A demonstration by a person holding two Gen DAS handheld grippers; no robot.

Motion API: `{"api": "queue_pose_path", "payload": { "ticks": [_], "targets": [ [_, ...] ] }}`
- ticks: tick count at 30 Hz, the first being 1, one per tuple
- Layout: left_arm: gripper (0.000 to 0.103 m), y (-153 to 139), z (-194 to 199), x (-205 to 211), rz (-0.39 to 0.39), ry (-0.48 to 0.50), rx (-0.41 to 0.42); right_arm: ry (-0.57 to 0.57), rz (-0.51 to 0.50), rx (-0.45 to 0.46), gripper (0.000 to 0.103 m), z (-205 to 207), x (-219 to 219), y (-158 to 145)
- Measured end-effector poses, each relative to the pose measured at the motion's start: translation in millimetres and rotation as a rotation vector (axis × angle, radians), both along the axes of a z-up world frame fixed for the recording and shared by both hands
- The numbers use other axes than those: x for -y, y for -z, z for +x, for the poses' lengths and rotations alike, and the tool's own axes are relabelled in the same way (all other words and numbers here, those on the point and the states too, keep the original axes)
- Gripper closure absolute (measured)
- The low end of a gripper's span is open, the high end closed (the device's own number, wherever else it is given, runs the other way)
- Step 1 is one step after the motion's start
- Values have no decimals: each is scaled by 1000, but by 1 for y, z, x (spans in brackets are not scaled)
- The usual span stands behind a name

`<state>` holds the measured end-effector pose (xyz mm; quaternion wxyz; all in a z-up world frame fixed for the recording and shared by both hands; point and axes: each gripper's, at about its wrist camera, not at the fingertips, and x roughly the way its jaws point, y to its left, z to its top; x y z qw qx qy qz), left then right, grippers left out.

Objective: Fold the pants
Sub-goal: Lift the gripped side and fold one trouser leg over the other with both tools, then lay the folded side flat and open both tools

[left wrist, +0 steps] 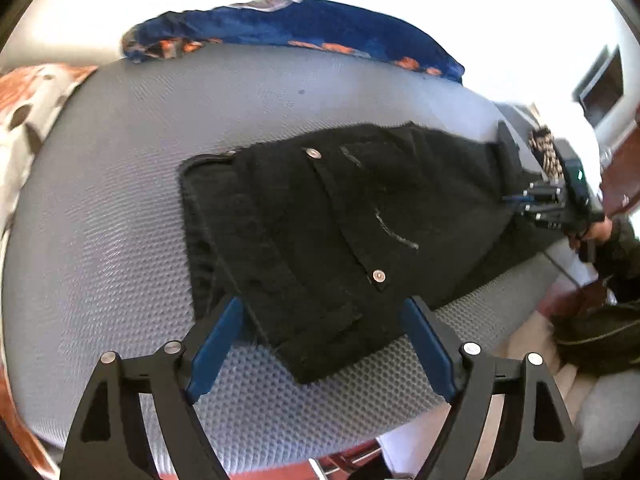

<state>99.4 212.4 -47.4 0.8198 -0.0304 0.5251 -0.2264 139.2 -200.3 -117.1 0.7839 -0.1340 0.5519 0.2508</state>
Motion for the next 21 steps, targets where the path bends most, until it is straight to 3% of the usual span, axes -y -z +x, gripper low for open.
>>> {"api": "queue_pose_path", "payload": {
  "ticks": [6,9,15,18,20,21],
  "targets": [
    [20,-16,-18,-35,-200,-311,-41,12,18,15,88,-3,3,0],
    [21,-12,-29,-38,-254,-433,-85,21,29,24,88,-4,5,-1],
    [25,27,-36,-36,-371,-594,-224,26,51,25,87,-3,6,-2],
    [31,43,-36,-36,-398,-656,-259,22,50,28,87,-3,5,-2],
    [45,48,-35,-34,-427,-672,-272,21,53,28,87,-3,5,-3],
    [45,49,-33,-32,-436,-671,-275,22,55,27,87,-3,5,-3]
  ]
}}
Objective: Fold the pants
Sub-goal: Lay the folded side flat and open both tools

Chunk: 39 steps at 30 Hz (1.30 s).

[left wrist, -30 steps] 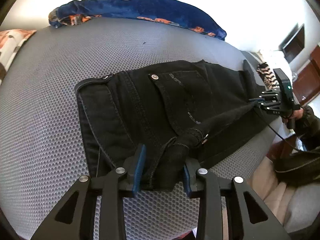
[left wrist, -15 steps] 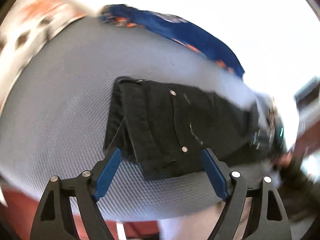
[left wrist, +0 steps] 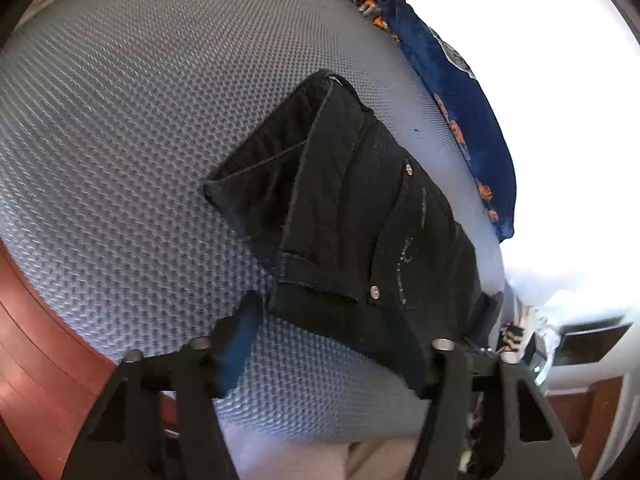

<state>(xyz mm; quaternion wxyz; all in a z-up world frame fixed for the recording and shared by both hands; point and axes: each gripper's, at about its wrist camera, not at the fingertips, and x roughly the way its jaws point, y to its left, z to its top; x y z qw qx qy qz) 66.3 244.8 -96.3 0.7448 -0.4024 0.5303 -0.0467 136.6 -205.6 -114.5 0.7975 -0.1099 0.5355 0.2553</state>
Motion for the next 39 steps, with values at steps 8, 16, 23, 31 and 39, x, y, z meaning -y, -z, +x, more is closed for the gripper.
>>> {"api": "queue_pose_path", "payload": {
  "ticks": [8,16,23,31,39],
  "targets": [
    [87,-22,21,10,53,-15,41,15,20,0,87,0,2,0],
    [88,-65,74,20,205,120,141,70,80,22,90,0,8,-19],
    [88,-46,85,4,284,198,96,41,93,2,90,-15,-4,-25],
    [88,-26,69,-11,280,173,59,15,73,-63,90,-29,-20,-1],
    [88,-121,76,1,330,244,352,33,103,-85,90,-35,-26,3]
  ]
}}
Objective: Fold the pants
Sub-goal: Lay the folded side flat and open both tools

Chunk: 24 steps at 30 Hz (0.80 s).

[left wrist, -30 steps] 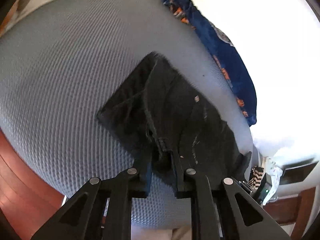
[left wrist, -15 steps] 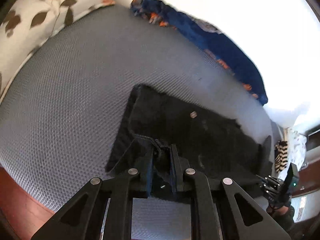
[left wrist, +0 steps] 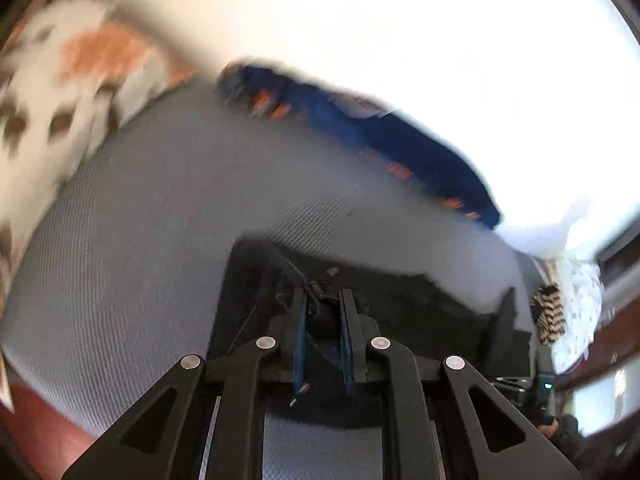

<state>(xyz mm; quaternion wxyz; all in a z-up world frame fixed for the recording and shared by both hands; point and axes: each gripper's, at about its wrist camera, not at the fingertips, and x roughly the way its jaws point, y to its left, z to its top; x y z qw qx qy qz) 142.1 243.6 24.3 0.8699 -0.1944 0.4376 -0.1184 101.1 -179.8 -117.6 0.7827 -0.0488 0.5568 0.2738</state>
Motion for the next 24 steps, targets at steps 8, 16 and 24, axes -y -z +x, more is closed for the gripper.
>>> {"api": "queue_pose_path", "payload": {
  "ticks": [8,16,24],
  "targets": [
    [87,78,1,-21,82,-43,-223,15,36,-5,90,0,-4,4],
    [87,118,-25,-48,-16,-113,-266,-14,18,-4,90,2,-10,4],
    [78,95,-32,-15,204,-115,-132,-10,2,13,89,1,-11,4]
  ]
}}
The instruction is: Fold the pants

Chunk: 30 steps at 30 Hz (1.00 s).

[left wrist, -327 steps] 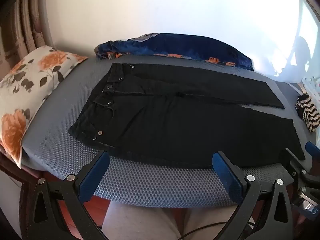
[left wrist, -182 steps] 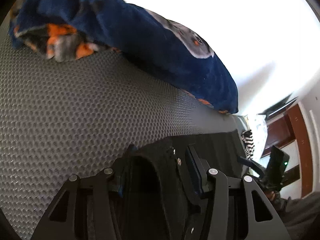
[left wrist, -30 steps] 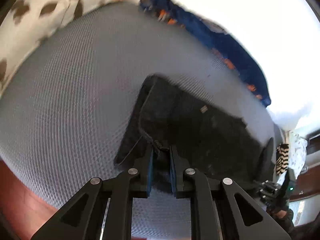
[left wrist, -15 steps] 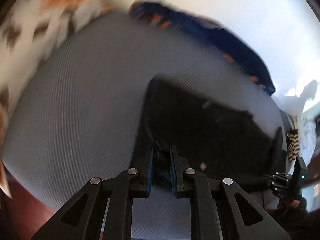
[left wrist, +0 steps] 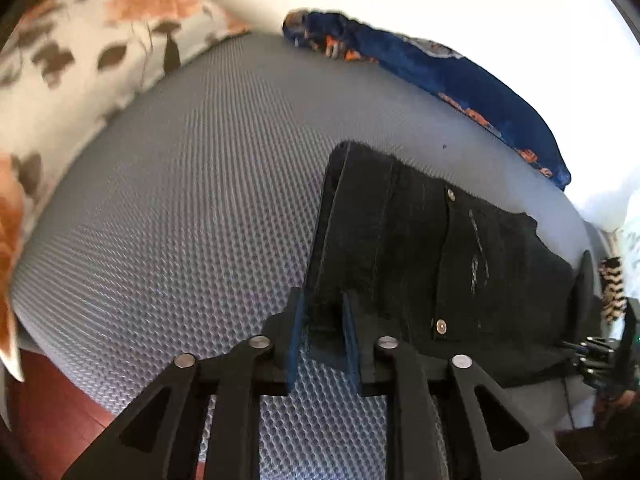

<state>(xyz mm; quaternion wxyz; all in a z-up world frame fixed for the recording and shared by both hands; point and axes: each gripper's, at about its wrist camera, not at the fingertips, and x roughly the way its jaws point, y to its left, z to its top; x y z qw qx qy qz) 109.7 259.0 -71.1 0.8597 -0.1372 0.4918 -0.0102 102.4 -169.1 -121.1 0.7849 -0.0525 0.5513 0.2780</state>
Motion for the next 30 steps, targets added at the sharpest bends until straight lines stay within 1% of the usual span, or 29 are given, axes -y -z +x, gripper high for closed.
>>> {"api": "queue_pose_path", "payload": {
  "ticks": [1,2,4,6,7,8,10,11,13,15,18,20,23,27,30],
  "targets": [
    [71,-4,-2,2,15,-4,17,0,-5,4,89,0,-1,0],
    [59,-7,-2,3,25,-3,28,1,-7,3,89,-1,-1,0],
    [47,-17,-4,7,68,-23,51,2,0,-2,85,0,-1,-1],
    [46,-28,-9,12,128,-40,106,4,12,-9,80,1,1,-2],
    [46,-34,-11,15,145,-45,131,6,8,-8,76,1,1,-3],
    [46,-41,-14,17,163,-42,155,7,5,-7,69,0,1,-4],
    [45,-59,-23,31,203,-9,225,8,18,-5,62,-3,4,-11],
    [41,-66,-26,42,223,21,255,8,26,2,61,-4,7,-16],
    [37,-80,-32,70,256,100,301,19,49,28,58,-9,14,-30],
    [35,-86,-38,104,271,207,339,43,86,47,58,-14,26,-44],
    [35,-82,-41,155,251,368,351,107,134,75,58,-20,53,-64],
    [35,-73,-43,187,233,450,338,172,165,86,58,-25,79,-73],
    [35,-55,-44,234,215,567,307,304,221,73,58,-29,125,-78],
    [35,-37,-50,288,196,681,273,482,302,44,56,-34,188,-76],
    [35,-27,-53,319,187,728,246,581,341,25,56,-34,226,-69]
  ]
}}
